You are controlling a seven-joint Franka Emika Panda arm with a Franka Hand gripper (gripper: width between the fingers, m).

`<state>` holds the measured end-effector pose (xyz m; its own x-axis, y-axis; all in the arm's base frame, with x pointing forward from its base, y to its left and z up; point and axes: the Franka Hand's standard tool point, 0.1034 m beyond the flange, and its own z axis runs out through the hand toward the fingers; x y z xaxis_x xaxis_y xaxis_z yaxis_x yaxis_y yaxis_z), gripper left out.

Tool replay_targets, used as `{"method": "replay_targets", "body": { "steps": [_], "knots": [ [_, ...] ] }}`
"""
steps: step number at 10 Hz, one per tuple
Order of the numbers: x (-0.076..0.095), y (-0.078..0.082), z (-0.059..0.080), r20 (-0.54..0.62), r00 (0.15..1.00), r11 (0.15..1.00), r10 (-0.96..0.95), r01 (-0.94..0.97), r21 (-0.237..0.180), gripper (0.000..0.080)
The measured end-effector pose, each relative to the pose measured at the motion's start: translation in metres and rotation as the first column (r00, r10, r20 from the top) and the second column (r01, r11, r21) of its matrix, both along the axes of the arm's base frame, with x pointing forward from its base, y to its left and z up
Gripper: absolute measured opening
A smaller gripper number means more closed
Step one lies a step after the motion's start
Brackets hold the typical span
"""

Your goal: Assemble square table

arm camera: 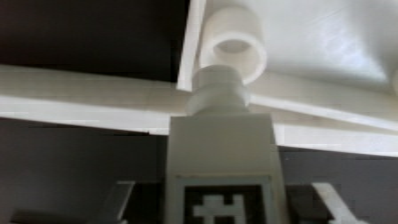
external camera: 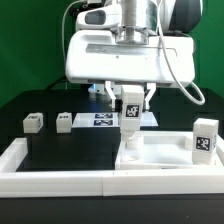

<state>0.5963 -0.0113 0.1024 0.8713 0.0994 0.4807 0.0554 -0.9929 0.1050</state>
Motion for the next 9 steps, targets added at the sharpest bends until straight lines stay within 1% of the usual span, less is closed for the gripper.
{"method": "replay_targets", "body": {
  "steps": [4, 5, 6, 7, 9],
  "knots": [
    [-0.001, 0.001, -0.001, -0.004, 1.000, 1.000, 0.001, -0.001, 0.000, 0.0287],
    [-0.001, -0.001, -0.003, -0.005, 1.000, 1.000, 0.014, -0.014, -0.009, 0.0287],
    [-0.003, -0.005, -0.009, -0.015, 1.000, 0.999, 0.027, -0.027, -0.021, 0.0287],
    [-0.004, -0.002, -0.015, -0.020, 0.999, 0.999, 0.033, -0.034, -0.020, 0.0287],
    [-0.004, -0.001, -0.017, -0.025, 0.999, 0.999, 0.035, -0.036, -0.020, 0.0287]
  ]
}}
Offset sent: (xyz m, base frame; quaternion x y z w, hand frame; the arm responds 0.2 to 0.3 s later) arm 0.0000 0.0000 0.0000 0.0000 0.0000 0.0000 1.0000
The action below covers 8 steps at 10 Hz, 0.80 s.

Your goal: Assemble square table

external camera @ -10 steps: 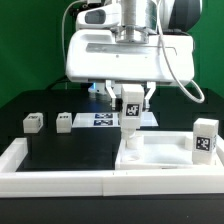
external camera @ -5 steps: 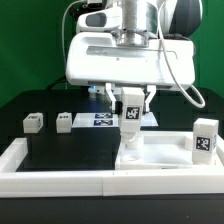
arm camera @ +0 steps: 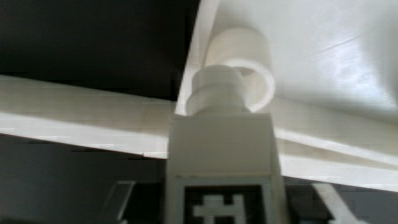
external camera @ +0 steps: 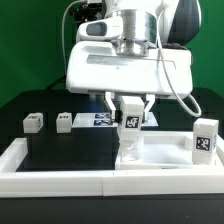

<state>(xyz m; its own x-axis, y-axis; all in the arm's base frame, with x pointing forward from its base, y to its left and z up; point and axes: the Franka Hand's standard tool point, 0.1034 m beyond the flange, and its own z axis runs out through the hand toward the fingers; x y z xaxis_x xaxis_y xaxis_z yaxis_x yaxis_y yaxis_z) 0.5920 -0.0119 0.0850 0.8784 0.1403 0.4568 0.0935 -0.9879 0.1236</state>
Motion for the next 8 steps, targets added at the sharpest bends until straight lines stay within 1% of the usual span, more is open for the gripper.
{"method": "replay_targets", "body": {
  "steps": [4, 6, 8],
  "knots": [
    [-0.0004, 0.0026, -0.0080, -0.007, 1.000, 1.000, 0.005, -0.005, -0.001, 0.0287],
    [0.0016, 0.0080, -0.0080, 0.005, 1.000, 1.000, 0.013, -0.013, -0.001, 0.0287],
    [0.0014, 0.0070, -0.0081, 0.004, 1.000, 1.000, 0.011, -0.011, -0.002, 0.0287]
  ]
}}
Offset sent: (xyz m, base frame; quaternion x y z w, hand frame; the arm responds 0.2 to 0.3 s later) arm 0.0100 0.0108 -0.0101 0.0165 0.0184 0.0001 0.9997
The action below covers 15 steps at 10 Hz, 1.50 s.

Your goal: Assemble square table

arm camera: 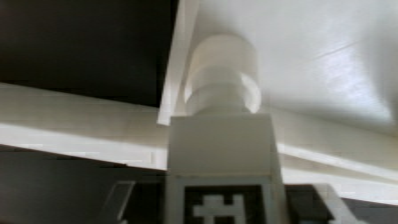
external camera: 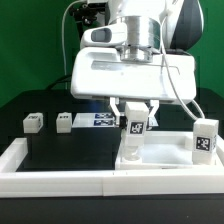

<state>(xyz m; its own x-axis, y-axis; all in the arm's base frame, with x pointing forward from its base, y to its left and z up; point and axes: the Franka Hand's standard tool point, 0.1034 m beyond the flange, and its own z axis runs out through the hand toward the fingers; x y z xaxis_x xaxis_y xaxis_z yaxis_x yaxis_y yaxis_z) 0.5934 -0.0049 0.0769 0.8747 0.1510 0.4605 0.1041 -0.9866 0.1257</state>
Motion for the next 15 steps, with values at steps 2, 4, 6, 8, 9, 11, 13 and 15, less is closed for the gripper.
{"method": "replay_targets", "body": {
  "steps": [2, 4, 6, 8, 9, 11, 13, 15],
  "knots": [
    [0.0000, 0.0000, 0.0000, 0.000, 1.000, 1.000, 0.000, 0.000, 0.000, 0.0287],
    [0.0011, -0.0038, -0.0005, 0.002, 1.000, 1.000, 0.012, -0.012, -0.011, 0.0287],
    [0.0018, -0.0021, -0.0005, 0.003, 1.000, 1.000, 0.014, -0.014, -0.009, 0.0287],
    [0.0022, -0.0026, -0.0006, 0.003, 1.000, 1.000, 0.013, -0.013, -0.009, 0.0287],
    [0.0024, -0.0019, -0.0007, 0.004, 1.000, 1.000, 0.014, -0.014, -0.009, 0.0287],
    [0.0045, -0.0002, -0.0015, 0.015, 1.000, 1.000, 0.017, -0.017, -0.011, 0.0287],
    [0.0051, 0.0040, -0.0059, 0.024, 0.999, 1.000, 0.024, -0.024, -0.012, 0.0287],
    [0.0048, 0.0031, -0.0061, 0.023, 0.999, 1.000, 0.022, -0.022, -0.012, 0.0287]
  ]
}}
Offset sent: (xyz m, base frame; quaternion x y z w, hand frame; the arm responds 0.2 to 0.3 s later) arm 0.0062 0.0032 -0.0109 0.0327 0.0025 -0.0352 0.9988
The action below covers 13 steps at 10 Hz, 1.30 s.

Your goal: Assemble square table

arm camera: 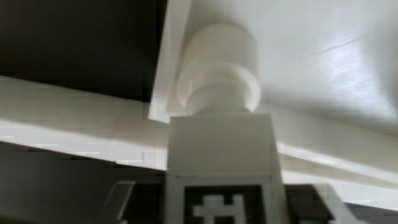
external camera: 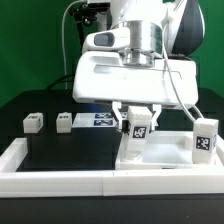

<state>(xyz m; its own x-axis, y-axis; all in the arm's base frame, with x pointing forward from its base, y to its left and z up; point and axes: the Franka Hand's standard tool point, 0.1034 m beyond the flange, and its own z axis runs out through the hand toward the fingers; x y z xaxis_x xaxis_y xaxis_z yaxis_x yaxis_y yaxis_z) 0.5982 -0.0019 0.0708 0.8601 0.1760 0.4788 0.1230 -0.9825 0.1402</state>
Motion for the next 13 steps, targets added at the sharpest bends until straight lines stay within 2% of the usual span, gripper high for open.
{"method": "replay_targets", "body": {
  "steps": [3, 5, 8, 12, 13],
  "knots": [
    [-0.001, -0.002, -0.001, 0.001, 1.000, 1.000, 0.001, -0.001, -0.003, 0.0287],
    [-0.003, -0.009, -0.007, -0.004, 1.000, 1.000, -0.006, 0.006, -0.004, 0.0287],
    [-0.003, -0.011, -0.008, 0.000, 1.000, 1.000, -0.017, 0.017, 0.014, 0.0287],
    [-0.003, -0.011, -0.008, 0.000, 1.000, 1.000, -0.019, 0.019, 0.017, 0.0287],
    [-0.003, -0.011, -0.008, 0.000, 1.000, 1.000, -0.019, 0.019, 0.017, 0.0460]
  ]
}}
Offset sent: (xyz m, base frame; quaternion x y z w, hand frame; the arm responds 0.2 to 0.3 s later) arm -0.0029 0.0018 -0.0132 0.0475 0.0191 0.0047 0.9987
